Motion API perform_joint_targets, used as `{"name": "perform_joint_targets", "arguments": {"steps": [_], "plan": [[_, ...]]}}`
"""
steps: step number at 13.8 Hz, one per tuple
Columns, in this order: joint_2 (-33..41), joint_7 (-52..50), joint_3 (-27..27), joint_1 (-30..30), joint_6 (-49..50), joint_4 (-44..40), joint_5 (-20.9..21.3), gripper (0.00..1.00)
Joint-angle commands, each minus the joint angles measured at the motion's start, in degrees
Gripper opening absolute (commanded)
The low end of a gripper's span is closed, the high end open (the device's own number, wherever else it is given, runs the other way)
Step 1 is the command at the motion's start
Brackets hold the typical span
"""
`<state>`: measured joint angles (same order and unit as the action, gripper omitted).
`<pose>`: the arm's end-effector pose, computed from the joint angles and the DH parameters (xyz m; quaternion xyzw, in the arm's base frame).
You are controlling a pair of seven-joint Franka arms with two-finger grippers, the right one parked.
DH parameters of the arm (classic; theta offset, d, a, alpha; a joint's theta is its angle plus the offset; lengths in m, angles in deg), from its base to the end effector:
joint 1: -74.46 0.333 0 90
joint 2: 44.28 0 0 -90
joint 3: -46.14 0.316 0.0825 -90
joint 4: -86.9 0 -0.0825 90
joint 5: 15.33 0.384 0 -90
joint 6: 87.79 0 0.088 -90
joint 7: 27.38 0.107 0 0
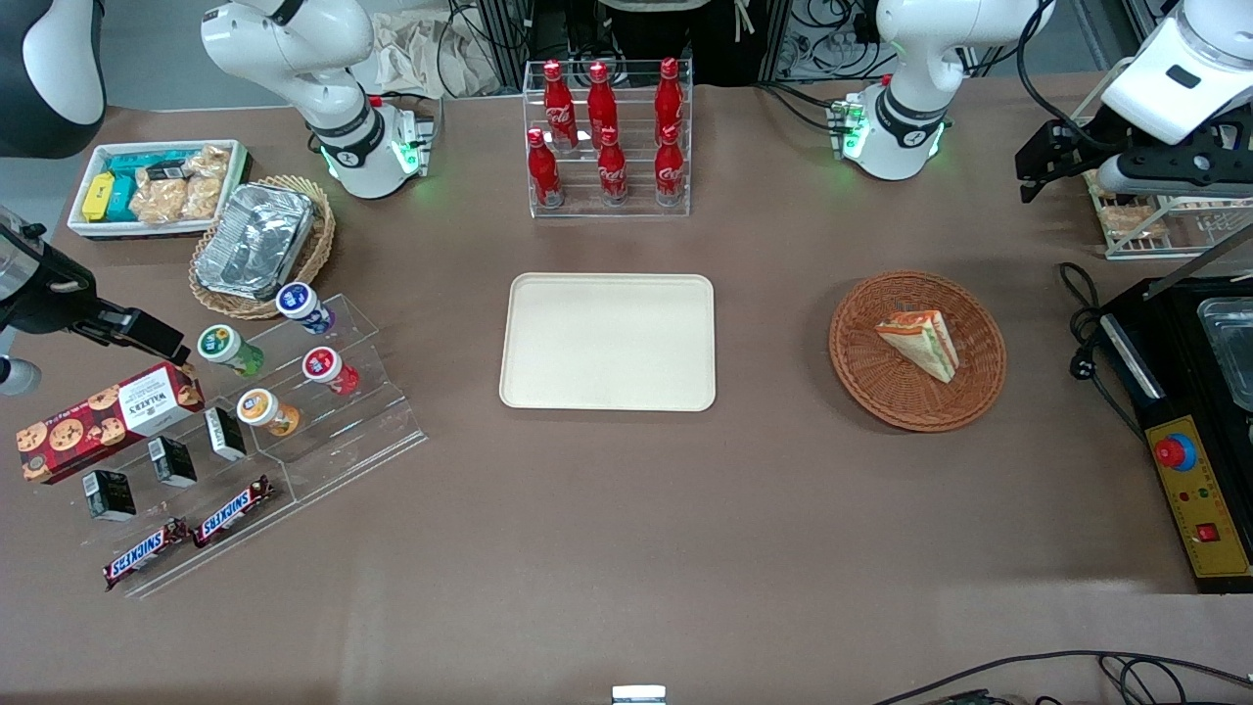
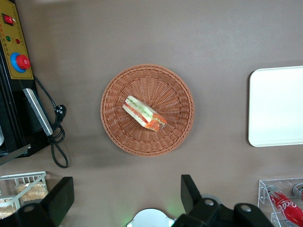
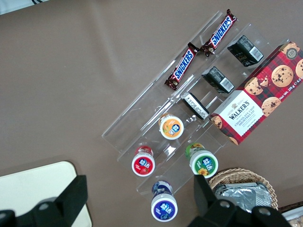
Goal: Place sandwich from basket to tray
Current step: 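Move the left gripper over the sandwich in the wicker basket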
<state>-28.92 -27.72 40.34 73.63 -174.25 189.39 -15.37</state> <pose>0.4585 -0.0603 0.6524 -0.9985 0.0530 0.0057 0.0134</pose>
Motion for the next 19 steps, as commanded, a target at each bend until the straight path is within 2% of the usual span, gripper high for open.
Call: {"name": "perform_joint_targets", "arguments": {"steps": [1,5,11,14,16,19], "plan": [[-0.59,-0.89,-0.18,-0.13,0.42,-1.33,-0.66,1.00],[-0.33,-1.24,-0.18,-0.22,0.94,-0.63,0.47,1.00],[0.46,-1.51,0.17,0.48,1.03,2.00,-0.22,1.00],[0.38,-6.32,0.97,1.27,-0.46,4.73,-0.58,1.00],[1.77,-10.19,0.97,1.27,-4.22,9.54,-0.49,1.00],[7.21,-18.61,0.88,1.18,-18.08,24.02,-0.40,1.00]]}}
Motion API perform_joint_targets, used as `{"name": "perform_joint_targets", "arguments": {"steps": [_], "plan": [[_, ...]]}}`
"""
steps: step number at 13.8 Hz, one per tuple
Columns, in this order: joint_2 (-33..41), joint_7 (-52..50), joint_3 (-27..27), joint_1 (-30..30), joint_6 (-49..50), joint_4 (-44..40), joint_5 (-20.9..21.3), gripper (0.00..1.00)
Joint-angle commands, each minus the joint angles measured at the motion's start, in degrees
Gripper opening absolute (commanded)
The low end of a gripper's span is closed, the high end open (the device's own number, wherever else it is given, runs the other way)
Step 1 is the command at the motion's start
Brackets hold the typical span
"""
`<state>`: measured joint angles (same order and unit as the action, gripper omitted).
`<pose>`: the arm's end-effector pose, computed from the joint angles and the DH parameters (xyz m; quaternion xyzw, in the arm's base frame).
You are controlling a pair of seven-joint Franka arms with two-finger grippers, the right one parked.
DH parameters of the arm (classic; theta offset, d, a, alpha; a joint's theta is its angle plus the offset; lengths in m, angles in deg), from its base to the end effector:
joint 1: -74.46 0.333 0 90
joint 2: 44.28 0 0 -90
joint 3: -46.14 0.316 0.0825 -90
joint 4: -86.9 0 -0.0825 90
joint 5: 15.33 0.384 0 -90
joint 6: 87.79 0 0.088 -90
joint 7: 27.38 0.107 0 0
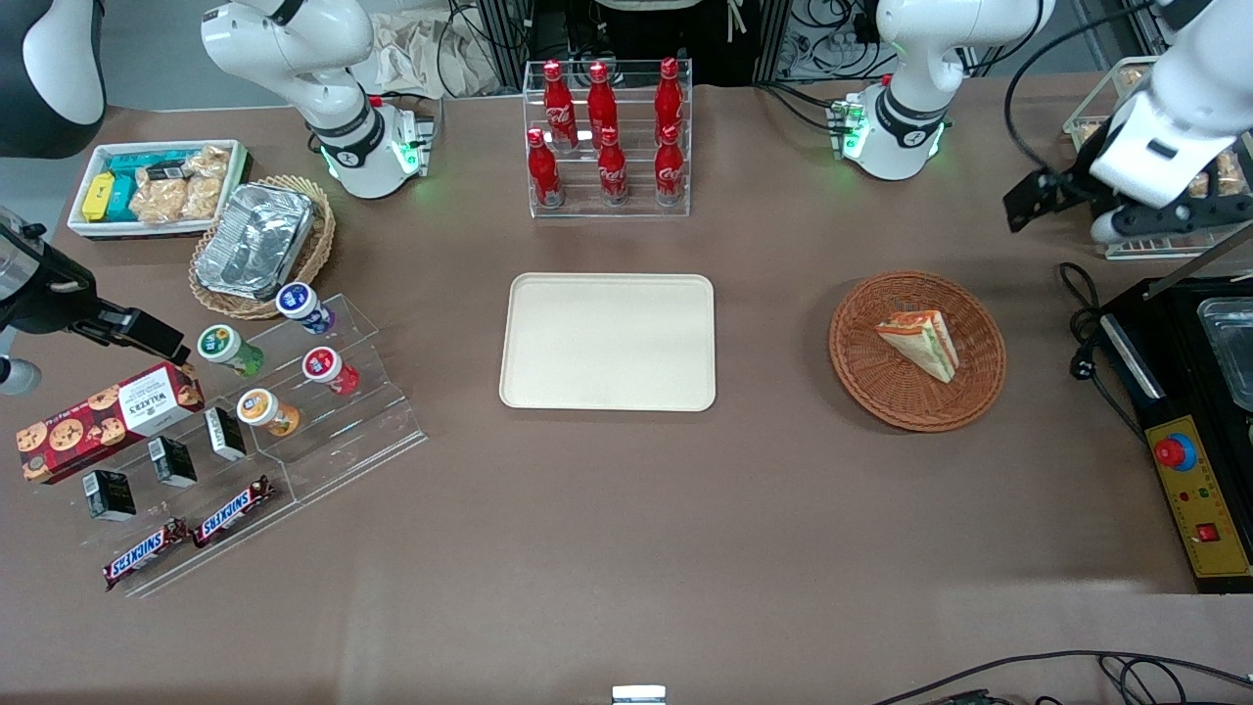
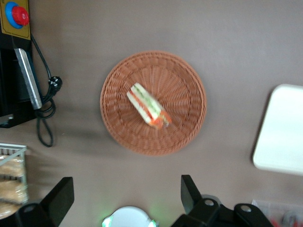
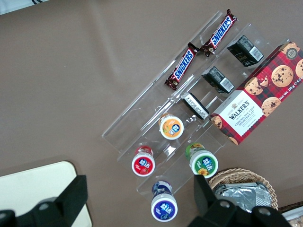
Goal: Place sandwich from basket to tray
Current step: 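Move the left gripper over the sandwich in the wicker basket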
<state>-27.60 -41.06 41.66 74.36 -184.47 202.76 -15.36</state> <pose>0.4622 -0.0408 0.5684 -0.9964 -0.0812 0.0202 0.0143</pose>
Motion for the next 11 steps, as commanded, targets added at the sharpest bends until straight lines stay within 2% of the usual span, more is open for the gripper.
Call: {"name": "perform_joint_targets", "arguments": {"steps": [1,5,8,11], "plan": [[6.69,-7.65,-0.44,0.45,-11.04,13.84,-0.41,1.00],[4.24,-15.84,-0.70,-0.08,-15.89,17.63,0.56,1.00],[2.15,-18.56,-0.70,-0.08,-25.89,23.96,0.56,1.00],[-2.86,-24.71,-0.79,-0.25,-32.33,25.12,0.65,1.00]]}}
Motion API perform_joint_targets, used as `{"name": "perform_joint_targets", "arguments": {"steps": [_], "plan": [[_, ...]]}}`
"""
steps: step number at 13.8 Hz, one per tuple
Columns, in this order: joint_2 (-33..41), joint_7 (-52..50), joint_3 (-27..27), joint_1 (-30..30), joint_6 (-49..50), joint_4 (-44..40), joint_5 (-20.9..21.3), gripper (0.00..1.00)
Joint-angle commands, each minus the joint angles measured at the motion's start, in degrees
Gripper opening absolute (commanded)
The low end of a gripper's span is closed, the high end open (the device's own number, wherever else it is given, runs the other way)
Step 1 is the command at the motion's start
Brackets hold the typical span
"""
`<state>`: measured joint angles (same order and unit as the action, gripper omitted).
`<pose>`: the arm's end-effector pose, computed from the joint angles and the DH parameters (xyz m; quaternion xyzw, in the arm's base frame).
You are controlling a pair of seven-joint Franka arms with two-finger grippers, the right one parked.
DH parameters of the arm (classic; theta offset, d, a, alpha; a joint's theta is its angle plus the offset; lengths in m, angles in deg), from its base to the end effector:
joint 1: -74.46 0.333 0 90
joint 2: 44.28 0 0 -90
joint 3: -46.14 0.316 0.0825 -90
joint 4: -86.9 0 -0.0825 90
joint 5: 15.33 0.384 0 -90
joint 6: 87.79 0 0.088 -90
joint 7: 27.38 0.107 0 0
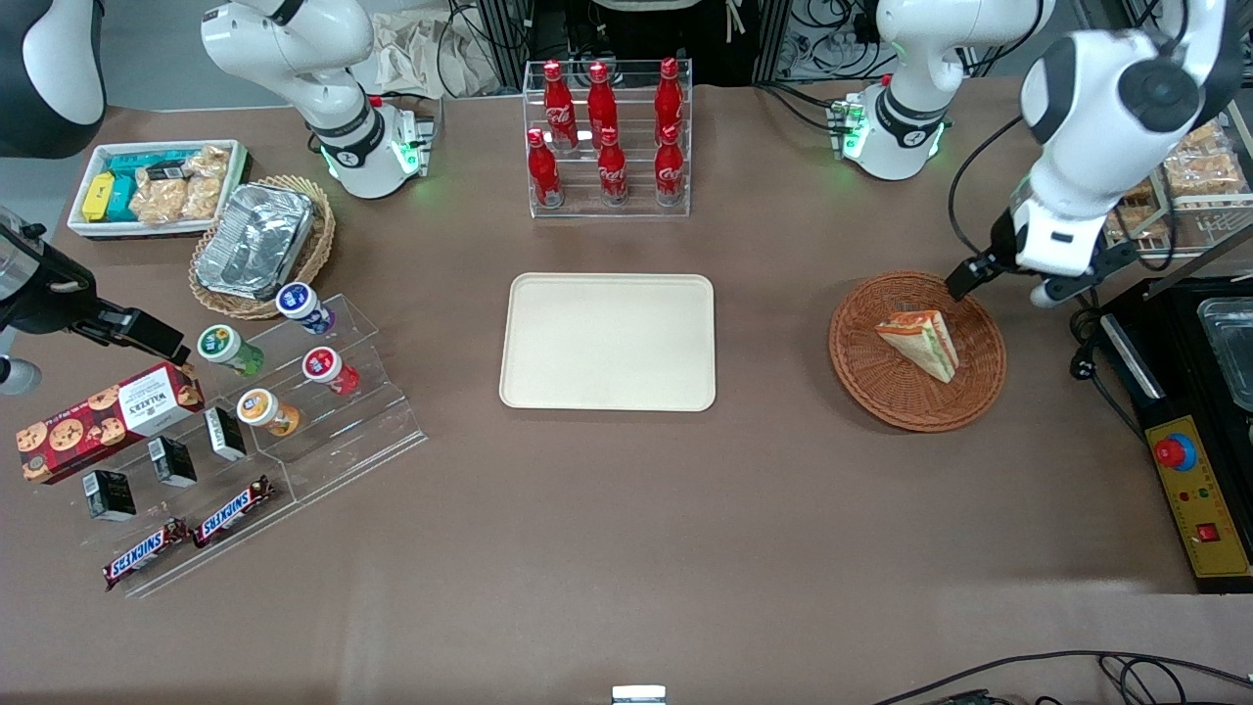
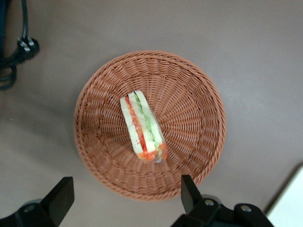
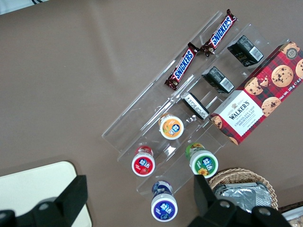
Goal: Place sandwich from basket to tray
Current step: 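Lower the left gripper and close it on the wrapped sandwich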
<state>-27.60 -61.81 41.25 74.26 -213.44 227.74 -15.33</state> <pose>0.4415 -0.0395 0.4069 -0.9668 -0.2548 -0.0159 0.0073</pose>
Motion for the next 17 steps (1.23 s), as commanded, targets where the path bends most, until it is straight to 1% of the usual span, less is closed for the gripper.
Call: {"name": "perform_joint_targets", "arguments": {"steps": [1,4,7,11,14,17], "plan": [[-4.36,-4.67,-0.38,-0.41,-5.20,0.14,0.61,1.00],[-8.31,-6.17,-0.38,-0.50,-10.12,1.19,0.61,1.00],[-9.38,-7.14,-0.30,-0.41,-20.04,7.60,0.61,0.99],[-11.75,-9.86,-0.30,-0.41,-20.59,7.52,0.52,0.99],[-13.24,-9.95,-0.12,-0.32,-21.47,7.87,0.52,0.99],[-15.26,-10.74,-0.03,-0.32,-24.45,8.40,0.52,0.99]]}}
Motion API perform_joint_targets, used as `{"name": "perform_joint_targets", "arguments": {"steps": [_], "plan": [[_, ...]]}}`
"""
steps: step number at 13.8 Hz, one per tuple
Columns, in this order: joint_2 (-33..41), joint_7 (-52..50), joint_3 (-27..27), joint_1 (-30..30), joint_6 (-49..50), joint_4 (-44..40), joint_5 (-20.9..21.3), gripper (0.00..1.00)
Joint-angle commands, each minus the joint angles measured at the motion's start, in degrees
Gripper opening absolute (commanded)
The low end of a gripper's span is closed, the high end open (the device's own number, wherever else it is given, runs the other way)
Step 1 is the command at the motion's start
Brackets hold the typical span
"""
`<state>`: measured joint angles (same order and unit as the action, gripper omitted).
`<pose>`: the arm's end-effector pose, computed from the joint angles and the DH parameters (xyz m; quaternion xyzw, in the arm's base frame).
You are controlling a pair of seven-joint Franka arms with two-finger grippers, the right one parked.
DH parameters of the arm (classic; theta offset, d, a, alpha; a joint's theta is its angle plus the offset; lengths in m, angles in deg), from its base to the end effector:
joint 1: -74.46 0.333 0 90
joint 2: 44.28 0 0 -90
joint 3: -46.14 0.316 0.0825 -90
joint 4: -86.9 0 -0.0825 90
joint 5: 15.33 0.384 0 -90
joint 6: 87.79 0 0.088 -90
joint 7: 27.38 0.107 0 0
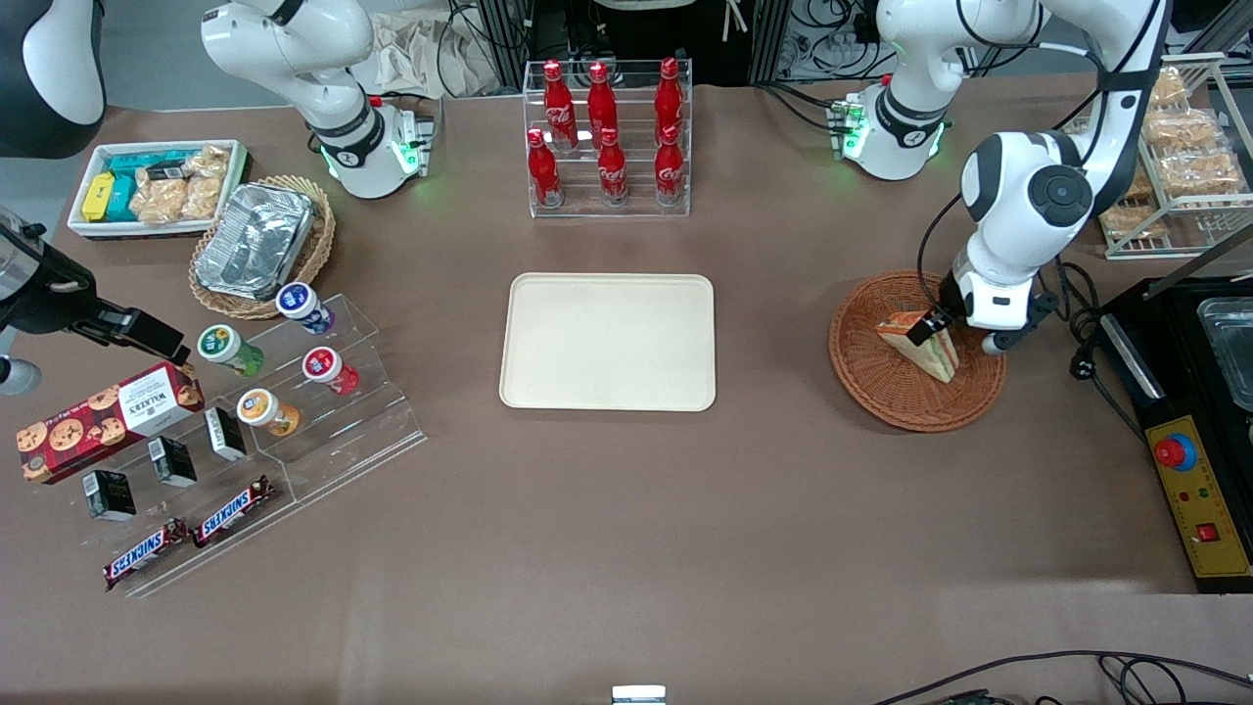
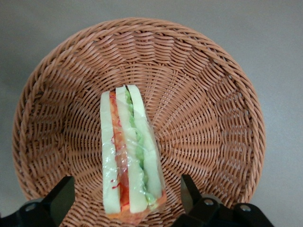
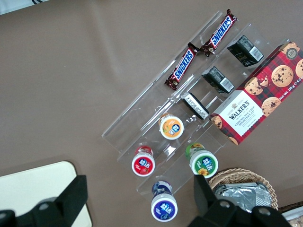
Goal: Place sandwich from basket to tray
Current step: 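Lower the left gripper and close it on the wrapped sandwich, then lift the sandwich up out of the basket with the left gripper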
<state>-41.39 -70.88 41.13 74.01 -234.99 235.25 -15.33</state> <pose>0.4414 -0.0419 0.2789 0.9453 0.3259 0.0146 0.0042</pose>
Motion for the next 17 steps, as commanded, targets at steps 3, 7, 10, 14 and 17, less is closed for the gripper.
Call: {"name": "perform_joint_targets", "arguments": {"steps": [3,7,10,14,17], "plan": [[-2.97,-2.55,0.18,0.19,-8.34,2.91,0.44,0.99],[-3.07,-3.51,0.27,0.10,-9.94,4.58,0.44,0.67],[-0.88,-4.31,0.27,-0.07,-8.72,4.24,0.53,0.25],[5.71,-4.22,-0.17,-0.07,9.42,-2.68,3.07,0.13],[8.00,-3.44,-2.27,-0.95,26.65,-13.39,5.18,0.14]]}}
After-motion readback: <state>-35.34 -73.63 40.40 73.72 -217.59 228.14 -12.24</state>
